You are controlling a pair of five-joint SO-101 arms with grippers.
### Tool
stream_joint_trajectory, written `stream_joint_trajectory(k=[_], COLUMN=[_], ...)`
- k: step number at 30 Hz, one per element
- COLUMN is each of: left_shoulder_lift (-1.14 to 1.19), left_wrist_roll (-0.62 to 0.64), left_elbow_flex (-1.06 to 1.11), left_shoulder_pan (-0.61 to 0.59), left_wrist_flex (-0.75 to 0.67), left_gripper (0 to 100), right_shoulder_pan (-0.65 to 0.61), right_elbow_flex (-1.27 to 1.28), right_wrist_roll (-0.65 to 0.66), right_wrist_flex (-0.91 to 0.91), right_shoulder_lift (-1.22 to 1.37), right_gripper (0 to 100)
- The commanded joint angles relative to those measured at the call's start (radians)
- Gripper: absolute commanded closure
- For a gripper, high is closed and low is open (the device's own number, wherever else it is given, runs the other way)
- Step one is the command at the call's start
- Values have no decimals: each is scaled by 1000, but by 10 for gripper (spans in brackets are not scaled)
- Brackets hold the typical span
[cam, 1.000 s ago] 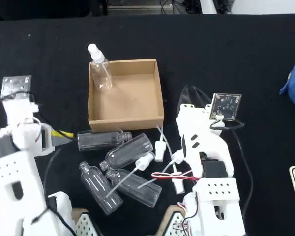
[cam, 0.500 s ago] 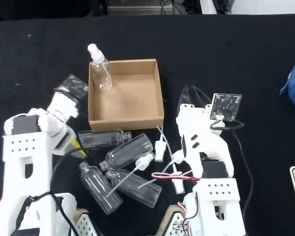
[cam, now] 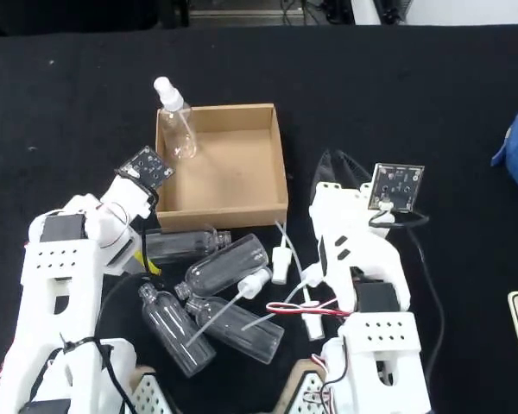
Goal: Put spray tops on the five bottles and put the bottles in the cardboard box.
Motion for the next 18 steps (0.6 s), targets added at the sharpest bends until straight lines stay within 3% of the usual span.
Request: stream_joint_trajectory(k=[1,9,18], left_shoulder_lift=[-12,0,-8], left_wrist_roll=[25,137,238], left_elbow_flex=[-21,-116,-51], left_shoulder_pan=[-27,-222,-363], left_wrist_flex=[-18,-18,-55], left_gripper=[729,729,729], right_shoulder_pan=[-20,-20,-20], right_elbow_flex=[-12,-12,-12], right_wrist_roll=[5,5,5], right_wrist_flex=[-28,-28,-23], right_shoulder_lift=[-21,-21,-22], right_gripper=[962,962,962])
